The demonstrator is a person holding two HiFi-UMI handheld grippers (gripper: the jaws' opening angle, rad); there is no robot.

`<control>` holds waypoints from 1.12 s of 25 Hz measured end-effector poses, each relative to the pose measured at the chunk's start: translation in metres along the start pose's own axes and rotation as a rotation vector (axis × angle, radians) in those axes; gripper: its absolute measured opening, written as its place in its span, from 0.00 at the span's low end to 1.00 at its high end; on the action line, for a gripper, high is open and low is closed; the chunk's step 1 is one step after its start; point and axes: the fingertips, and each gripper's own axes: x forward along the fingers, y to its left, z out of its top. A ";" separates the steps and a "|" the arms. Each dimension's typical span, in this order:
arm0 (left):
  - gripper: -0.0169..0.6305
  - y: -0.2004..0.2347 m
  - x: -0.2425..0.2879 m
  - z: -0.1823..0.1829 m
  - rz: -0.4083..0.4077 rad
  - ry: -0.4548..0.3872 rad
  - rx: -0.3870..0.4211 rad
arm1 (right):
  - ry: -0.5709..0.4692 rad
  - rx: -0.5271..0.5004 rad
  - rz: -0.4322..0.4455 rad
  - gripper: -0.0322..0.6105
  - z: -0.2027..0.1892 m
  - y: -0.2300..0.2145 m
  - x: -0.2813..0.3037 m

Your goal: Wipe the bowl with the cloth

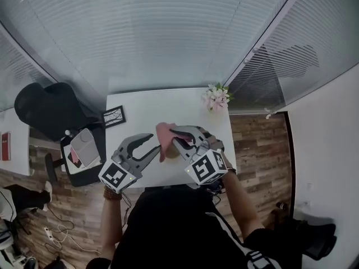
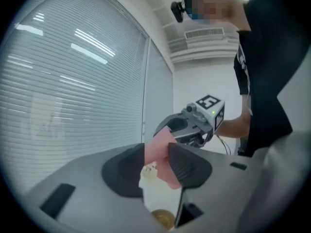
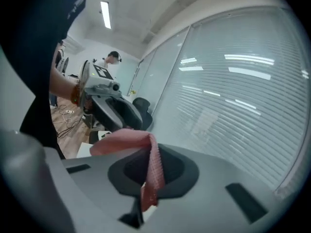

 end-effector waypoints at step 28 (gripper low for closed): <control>0.11 -0.035 -0.016 0.033 -0.214 -0.299 -0.334 | -0.698 0.773 0.489 0.19 0.063 0.036 -0.070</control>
